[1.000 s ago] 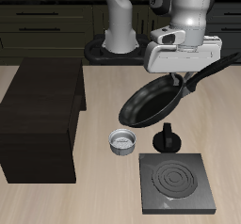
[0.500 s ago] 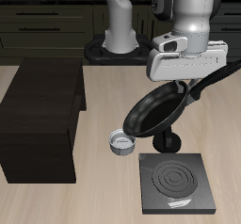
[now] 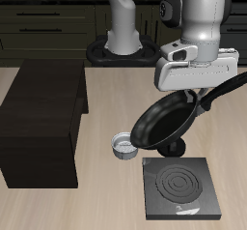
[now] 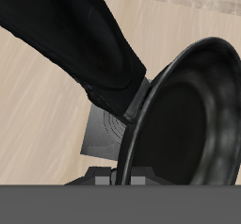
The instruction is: Place the frypan on the stove
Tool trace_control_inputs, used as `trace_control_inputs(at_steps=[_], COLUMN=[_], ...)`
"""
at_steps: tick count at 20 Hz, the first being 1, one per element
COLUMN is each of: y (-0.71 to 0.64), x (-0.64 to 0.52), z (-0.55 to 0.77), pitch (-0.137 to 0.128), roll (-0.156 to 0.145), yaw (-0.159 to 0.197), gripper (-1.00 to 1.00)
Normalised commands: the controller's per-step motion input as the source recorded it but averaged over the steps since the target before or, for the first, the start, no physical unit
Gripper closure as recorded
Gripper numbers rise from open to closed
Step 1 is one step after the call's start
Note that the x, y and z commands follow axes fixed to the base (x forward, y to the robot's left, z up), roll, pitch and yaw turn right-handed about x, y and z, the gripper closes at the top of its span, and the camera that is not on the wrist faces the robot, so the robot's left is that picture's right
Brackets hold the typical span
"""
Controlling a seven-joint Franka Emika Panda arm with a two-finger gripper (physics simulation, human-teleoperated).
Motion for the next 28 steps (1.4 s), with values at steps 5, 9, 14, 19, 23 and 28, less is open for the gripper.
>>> trace_control_inputs(at_steps=[5, 9, 14, 19, 23, 28], y=[-0.09, -0.17, -0.22, -0.02, 0.1, 0.02], x=[0.2, 0.22, 0.18, 0.06, 0.11, 0.14], z=[0.01, -0.01, -0.09, -0.17, -0.16, -0.03], pitch=[0.004, -0.003, 0.023, 0.017, 0.016, 0.004], roll=[-0.021, -0.042, -0.051, 0.003, 0.002, -0.009], yaw=[-0.004, 0.011, -0.009, 0.01, 0.027, 0.008], gripper=[1.0, 1.0, 1.0, 1.0, 1.0, 1.0])
